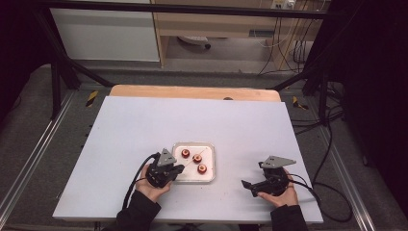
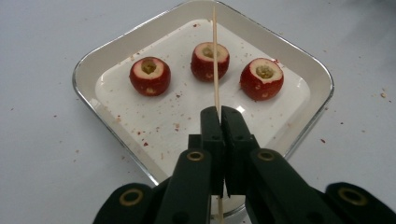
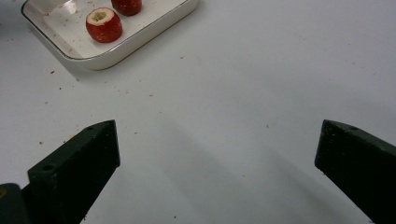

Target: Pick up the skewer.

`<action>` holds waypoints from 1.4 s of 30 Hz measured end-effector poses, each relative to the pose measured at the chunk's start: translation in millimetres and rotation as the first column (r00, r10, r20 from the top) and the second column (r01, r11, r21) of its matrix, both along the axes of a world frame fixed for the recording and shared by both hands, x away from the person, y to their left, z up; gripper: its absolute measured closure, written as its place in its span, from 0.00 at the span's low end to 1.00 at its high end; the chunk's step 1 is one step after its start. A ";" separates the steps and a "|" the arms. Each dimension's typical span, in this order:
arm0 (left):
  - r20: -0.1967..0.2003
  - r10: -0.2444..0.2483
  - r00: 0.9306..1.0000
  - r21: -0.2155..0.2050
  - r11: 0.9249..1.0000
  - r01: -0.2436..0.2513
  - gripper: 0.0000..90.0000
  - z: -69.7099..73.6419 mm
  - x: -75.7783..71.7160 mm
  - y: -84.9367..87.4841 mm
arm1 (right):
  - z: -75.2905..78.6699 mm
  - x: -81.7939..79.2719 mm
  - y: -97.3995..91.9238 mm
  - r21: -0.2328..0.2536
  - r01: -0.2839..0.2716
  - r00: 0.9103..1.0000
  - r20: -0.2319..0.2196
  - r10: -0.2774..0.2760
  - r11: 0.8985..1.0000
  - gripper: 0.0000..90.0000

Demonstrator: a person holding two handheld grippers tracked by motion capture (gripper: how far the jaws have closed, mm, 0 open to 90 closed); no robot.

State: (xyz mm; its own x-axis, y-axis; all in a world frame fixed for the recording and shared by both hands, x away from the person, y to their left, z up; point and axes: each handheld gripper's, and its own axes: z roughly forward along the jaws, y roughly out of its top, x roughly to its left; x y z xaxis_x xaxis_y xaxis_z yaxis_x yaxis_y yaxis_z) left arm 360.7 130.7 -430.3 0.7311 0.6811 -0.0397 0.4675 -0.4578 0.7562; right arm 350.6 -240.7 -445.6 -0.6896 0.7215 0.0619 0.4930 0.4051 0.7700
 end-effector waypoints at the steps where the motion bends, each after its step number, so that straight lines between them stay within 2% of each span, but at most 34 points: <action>1: 0.001 -0.005 1.000 0.000 1.000 0.005 0.98 0.5 -0.2 -0.5 | 0.0 0.0 0.0 0.000 0.000 1.000 0.000 0.000 1.000 0.01; 8: -0.009 -0.051 0.999 0.007 0.999 0.051 0.98 4.8 -1.0 -3.6 | 4.9 -1.4 15.1 -0.057 -0.036 0.999 0.026 0.038 0.998 0.01; 13: -0.008 -0.077 0.997 0.005 0.997 0.077 0.98 10.6 -1.2 -4.4 | 8.4 -2.5 24.5 -0.078 -0.064 0.997 0.045 0.068 0.995 0.02; 18: -0.004 -0.107 0.994 0.027 0.994 0.107 0.98 14.7 -2.2 -6.7 | 10.9 -3.6 36.1 -0.116 -0.098 0.992 0.063 0.106 0.988 0.03; 19: -0.005 -0.111 0.994 0.028 0.993 0.111 0.98 15.4 -2.2 -7.2 | 12.4 -3.3 40.8 -0.137 -0.108 0.990 0.071 0.118 0.985 0.03; 21: -0.011 -0.124 0.992 0.026 0.992 0.124 0.98 16.9 -1.9 -8.6 | 13.1 -3.1 43.4 -0.140 -0.113 0.990 0.072 0.124 0.984 0.03; 23: -0.011 -0.138 0.990 0.038 0.990 0.138 0.98 18.3 -2.0 -10.5 | 15.0 -2.6 48.1 -0.153 -0.124 0.987 0.078 0.137 0.980 0.04; 25: -0.011 -0.154 0.988 0.051 0.987 0.155 0.98 19.9 -2.2 -12.5 | 18.1 -3.3 56.0 -0.186 -0.140 0.983 0.090 0.159 0.973 0.05; 26: -0.011 -0.161 0.987 0.052 0.985 0.161 0.98 20.6 -2.4 -13.8 | 18.1 -3.3 56.0 -0.186 -0.140 0.983 0.090 0.159 0.973 0.05; 28: -0.013 -0.173 0.985 0.061 0.983 0.174 0.98 22.1 -2.4 -16.8 | 20.1 -3.7 60.6 -0.212 -0.150 0.980 0.096 0.173 0.966 0.05; 29: -0.014 -0.180 0.984 0.064 0.981 0.181 0.98 23.0 -2.4 -18.7 | 21.9 -3.9 64.9 -0.236 -0.159 0.976 0.108 0.188 0.959 0.06; 30: -0.014 -0.187 0.982 0.068 0.980 0.187 0.98 23.8 -2.5 -20.8 | 21.9 -3.9 64.9 -0.236 -0.159 0.976 0.108 0.188 0.959 0.06; 35: -0.018 -0.223 0.975 0.093 0.970 0.224 0.98 26.7 -2.7 -31.6 | 28.1 -5.8 74.2 -0.316 -0.190 0.960 0.140 0.243 0.930 0.09; 36: -0.023 -0.229 0.973 0.097 0.968 0.230 0.98 27.3 -2.8 -33.7 | 28.1 -5.8 74.2 -0.316 -0.190 0.960 0.140 0.243 0.930 0.09; 37: -0.023 -0.236 0.971 0.103 0.966 0.238 0.98 27.6 -2.8 -35.9 | 29.1 -6.1 75.3 -0.331 -0.193 0.957 0.146 0.252 0.924 0.09; 38: -0.027 -0.246 0.969 0.111 0.962 0.248 0.98 28.0 -3.1 -40.4 | 30.8 -7.2 78.1 -0.360 -0.202 0.951 0.148 0.270 0.911 0.10; 39: -0.029 -0.249 0.968 0.109 0.962 0.250 0.98 27.9 -3.2 -42.8 | 31.6 -7.9 79.7 -0.373 -0.206 0.949 0.151 0.278 0.905 0.10; 41: -0.033 -0.265 0.964 0.125 0.956 0.267 0.98 28.5 -3.0 -46.7 | 32.9 -9.0 82.2 -0.391 -0.220 0.941 0.158 0.301 0.893 0.12; 42: -0.033 -0.265 0.964 0.125 0.956 0.267 0.98 28.5 -3.0 -46.7 | 33.0 -9.3 83.4 -0.397 -0.224 0.936 0.167 0.310 0.890 0.13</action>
